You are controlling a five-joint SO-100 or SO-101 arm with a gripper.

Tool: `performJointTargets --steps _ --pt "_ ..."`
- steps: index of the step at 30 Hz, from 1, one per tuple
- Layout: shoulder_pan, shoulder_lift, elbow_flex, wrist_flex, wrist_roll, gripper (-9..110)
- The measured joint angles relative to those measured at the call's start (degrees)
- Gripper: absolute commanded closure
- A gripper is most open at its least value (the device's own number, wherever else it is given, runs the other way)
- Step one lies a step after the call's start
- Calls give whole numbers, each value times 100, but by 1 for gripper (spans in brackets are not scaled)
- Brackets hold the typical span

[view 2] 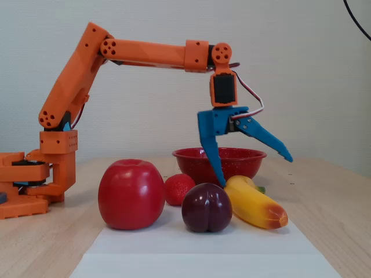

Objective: Grasp the banana and put it in the red bowl

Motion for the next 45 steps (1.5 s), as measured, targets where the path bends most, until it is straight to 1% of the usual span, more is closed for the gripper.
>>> performJointTargets --steps 9,16,25,31,35,38,45 --pt "-9 -686 -396 70 0 42" --pt "-9 -817 -413 62 0 43" --pt "0 -1002 -483 44 -9 50" --pt "0 -1002 -483 44 -9 62" --pt "0 -1002 -483 44 -9 66" --pt "0 -1002 -483 44 -9 72" --pt "0 -993 -483 132 -26 93"
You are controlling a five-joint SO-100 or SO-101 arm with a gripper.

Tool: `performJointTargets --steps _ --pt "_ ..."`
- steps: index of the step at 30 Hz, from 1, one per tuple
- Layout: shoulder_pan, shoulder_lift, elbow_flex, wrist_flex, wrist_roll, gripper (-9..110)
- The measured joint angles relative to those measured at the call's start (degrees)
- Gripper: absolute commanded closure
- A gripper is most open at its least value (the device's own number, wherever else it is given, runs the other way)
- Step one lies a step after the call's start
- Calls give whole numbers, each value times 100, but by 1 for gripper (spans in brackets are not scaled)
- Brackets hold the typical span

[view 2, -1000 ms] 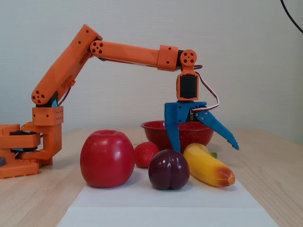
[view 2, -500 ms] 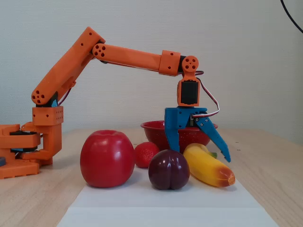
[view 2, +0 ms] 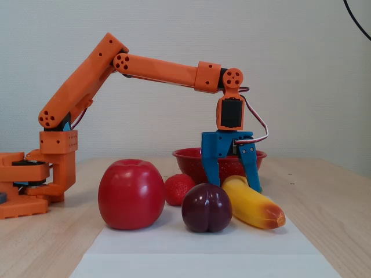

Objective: Grasp the banana and put it in the red bowl

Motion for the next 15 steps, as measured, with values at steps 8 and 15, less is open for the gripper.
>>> performJointTargets --steps 8,15 --pt "0 35 9 9 26 101" --pt "0 185 26 97 -88 101"
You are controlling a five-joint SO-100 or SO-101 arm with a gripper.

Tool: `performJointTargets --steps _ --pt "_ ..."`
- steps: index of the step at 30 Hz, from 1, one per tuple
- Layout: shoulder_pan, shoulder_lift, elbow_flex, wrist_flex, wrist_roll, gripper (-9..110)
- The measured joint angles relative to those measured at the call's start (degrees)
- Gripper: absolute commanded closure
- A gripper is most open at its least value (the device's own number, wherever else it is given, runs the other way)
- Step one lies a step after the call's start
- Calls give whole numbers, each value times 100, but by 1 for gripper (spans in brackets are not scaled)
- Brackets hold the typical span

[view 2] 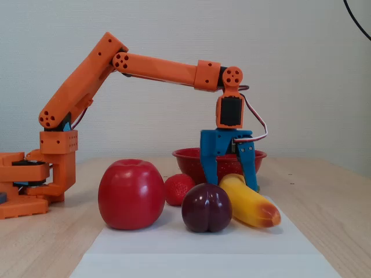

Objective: Grasp the banana and put it in the red bowl

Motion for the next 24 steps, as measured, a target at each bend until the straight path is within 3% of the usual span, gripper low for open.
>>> performJointTargets --steps 19,24 --pt "-211 923 -185 18 -26 101" --pt "-255 1837 -185 26 -26 101"
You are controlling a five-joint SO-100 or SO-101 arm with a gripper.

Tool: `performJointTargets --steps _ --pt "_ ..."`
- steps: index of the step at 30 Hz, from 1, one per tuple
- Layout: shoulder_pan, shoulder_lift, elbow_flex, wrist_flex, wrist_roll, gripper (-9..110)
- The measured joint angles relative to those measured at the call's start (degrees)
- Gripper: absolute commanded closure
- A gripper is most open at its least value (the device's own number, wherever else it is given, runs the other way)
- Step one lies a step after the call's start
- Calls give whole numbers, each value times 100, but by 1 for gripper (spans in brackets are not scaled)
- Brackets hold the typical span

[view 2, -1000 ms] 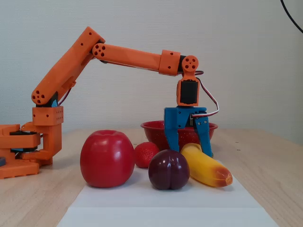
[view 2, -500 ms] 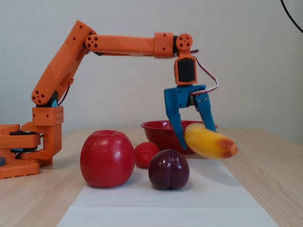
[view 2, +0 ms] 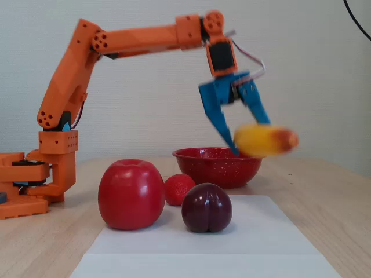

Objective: Grasp the banana and put it in the red bowl

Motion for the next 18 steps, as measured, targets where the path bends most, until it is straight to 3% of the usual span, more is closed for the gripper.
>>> performJointTargets --steps 9,18 --pt "167 1002 527 -9 -9 101" --pt "1274 2162 1890 -729 -132 101"
